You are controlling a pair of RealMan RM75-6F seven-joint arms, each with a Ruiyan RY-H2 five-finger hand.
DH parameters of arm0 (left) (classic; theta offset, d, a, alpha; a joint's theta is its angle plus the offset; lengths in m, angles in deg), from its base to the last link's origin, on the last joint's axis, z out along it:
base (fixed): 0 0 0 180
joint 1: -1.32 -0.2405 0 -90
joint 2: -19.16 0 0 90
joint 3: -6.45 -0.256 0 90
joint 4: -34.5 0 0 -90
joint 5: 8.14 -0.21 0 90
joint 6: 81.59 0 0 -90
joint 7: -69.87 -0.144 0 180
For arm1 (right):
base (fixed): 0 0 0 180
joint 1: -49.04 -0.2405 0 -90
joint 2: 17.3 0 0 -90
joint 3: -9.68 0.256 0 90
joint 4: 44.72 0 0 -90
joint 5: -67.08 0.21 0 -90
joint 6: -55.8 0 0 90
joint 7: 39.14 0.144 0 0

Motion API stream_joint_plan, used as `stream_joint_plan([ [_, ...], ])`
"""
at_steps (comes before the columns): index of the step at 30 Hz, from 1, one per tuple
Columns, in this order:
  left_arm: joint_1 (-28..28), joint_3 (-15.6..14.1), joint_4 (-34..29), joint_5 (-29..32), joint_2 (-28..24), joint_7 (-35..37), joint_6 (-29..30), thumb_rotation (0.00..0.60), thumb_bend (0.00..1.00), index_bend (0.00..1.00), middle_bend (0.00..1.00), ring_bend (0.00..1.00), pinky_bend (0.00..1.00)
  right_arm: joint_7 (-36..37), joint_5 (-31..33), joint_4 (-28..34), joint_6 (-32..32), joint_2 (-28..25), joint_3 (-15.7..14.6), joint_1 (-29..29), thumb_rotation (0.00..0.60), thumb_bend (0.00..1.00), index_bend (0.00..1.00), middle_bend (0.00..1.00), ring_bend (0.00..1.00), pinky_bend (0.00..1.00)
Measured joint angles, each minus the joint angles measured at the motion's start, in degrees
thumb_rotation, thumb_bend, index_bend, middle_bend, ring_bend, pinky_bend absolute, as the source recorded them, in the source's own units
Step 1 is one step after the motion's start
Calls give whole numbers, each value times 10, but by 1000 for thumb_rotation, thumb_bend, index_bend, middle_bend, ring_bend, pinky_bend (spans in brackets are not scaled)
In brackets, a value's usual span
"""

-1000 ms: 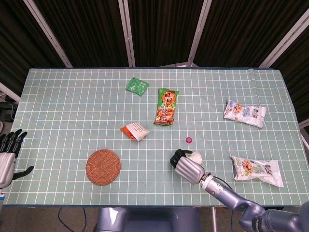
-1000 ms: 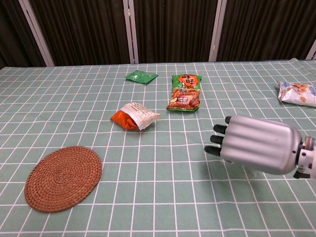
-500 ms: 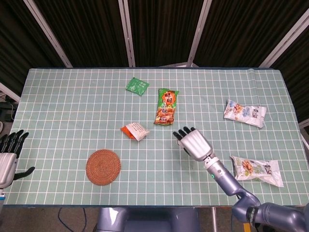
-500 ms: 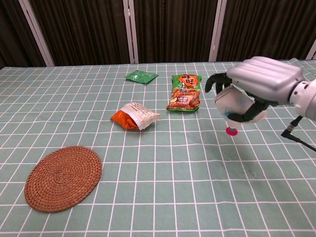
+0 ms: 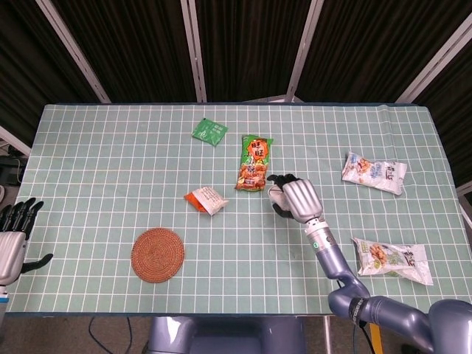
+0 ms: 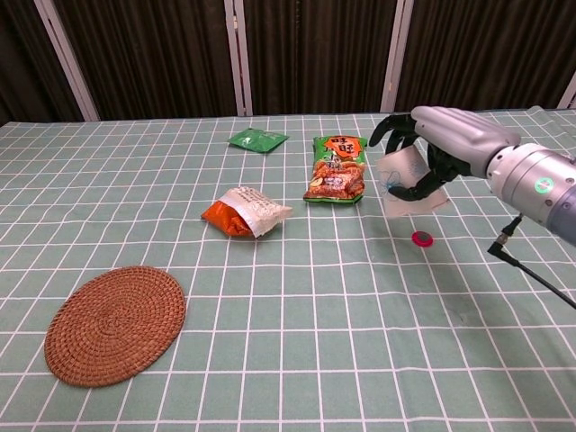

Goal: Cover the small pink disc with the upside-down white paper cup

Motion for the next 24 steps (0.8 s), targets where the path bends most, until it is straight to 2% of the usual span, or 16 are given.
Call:
stream_joint_plan([
  [13, 1, 0, -1, 2, 0, -1, -2, 600, 0, 0, 0, 0, 0, 23, 17, -60, 1, 36, -2, -3, 600, 319, 269, 407, 300, 487],
  [16, 1, 0, -1, 1, 0, 0, 0, 600, 0, 0, 0, 0, 0, 26, 21, -69, -1, 41, -4, -3, 600, 307, 250, 362, 265, 458],
  [20, 1, 0, -1, 1, 0, 0, -1, 600, 0, 0, 0, 0, 0, 31, 23, -72, -7, 41, -9, -1, 600, 295, 151, 292, 228, 443],
  [24, 1, -1, -1, 0, 0, -1, -1, 600, 0, 0, 0, 0, 0, 38, 22, -68, -10, 38, -13, 1, 600, 280, 103, 208, 182, 391],
])
